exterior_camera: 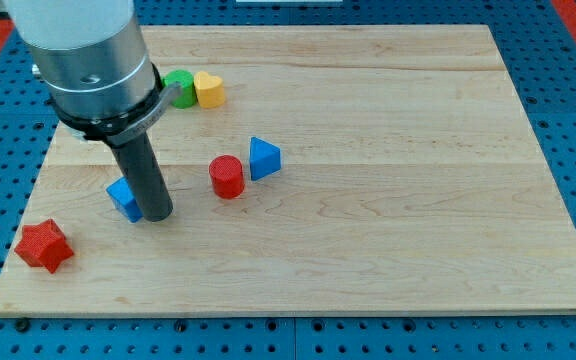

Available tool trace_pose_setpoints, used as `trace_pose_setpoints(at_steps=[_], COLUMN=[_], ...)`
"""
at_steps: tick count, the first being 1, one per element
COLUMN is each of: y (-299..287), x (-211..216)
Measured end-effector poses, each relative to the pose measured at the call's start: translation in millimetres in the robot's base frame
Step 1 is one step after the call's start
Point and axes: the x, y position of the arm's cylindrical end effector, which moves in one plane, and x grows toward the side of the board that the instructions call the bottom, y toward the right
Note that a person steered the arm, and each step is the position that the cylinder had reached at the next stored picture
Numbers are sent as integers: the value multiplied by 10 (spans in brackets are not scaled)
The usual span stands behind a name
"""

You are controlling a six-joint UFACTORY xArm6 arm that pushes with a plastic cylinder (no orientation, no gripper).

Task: Slide the blue cube to the top right of the red star

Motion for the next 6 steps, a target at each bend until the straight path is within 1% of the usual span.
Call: trace_pose_setpoints(at_steps=[1,2,4,5,6], y=[354,198,-793,-693,-201], x=[-88,-305,-308,-323,-323])
